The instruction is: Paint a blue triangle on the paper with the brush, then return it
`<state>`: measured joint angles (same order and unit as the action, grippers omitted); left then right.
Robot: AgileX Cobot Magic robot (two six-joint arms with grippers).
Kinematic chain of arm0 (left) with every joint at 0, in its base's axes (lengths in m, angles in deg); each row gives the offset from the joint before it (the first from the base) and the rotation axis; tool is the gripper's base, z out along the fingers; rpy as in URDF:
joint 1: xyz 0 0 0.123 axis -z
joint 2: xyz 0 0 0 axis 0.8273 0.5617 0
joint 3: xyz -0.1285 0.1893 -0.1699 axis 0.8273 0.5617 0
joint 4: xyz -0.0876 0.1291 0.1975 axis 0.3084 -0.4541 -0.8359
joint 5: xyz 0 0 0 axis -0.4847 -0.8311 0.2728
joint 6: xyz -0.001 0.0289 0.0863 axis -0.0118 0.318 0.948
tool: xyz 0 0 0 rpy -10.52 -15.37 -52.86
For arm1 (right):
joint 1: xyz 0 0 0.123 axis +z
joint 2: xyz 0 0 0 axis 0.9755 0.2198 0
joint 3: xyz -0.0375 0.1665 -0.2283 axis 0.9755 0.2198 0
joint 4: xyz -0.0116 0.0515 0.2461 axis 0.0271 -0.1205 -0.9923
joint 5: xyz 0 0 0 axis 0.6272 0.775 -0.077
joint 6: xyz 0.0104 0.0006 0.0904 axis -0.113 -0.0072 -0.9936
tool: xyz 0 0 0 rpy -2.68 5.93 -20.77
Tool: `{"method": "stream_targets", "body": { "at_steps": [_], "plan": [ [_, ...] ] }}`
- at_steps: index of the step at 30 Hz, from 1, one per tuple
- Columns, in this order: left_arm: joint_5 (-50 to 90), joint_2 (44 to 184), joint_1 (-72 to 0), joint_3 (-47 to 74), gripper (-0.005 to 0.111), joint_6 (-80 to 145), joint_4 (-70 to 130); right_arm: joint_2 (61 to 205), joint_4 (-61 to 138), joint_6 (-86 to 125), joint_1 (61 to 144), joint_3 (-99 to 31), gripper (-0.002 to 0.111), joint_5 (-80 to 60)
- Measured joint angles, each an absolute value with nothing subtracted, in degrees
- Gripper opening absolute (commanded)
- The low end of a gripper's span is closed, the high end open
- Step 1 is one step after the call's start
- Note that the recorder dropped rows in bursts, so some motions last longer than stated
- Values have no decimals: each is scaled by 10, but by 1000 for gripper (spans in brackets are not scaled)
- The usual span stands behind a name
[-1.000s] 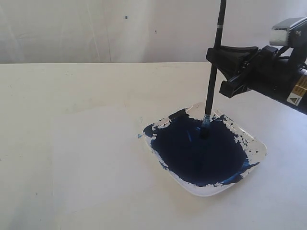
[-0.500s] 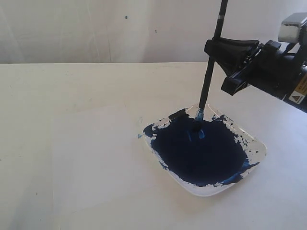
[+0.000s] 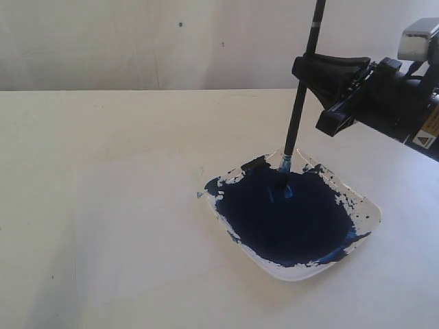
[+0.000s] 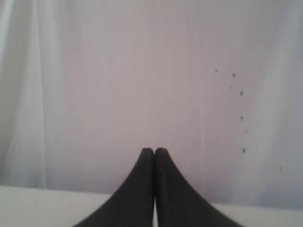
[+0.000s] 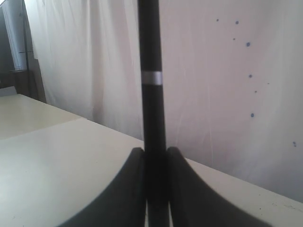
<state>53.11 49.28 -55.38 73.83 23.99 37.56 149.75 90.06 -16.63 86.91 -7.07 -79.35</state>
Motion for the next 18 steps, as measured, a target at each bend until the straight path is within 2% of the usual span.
{"method": "stream_targets", "body": {
  "at_steps": [8, 14, 18],
  "plan": [
    [637, 493, -554, 738, 0, 200, 479, 1497, 901, -166, 869, -71, 3, -793],
    [641, 493, -554, 738, 0, 190, 570, 1497, 901, -166, 869, -71, 3, -793],
    [595, 496, -554, 738, 0, 190, 576, 1497, 901, -169, 869, -71, 3, -787]
  ]
}}
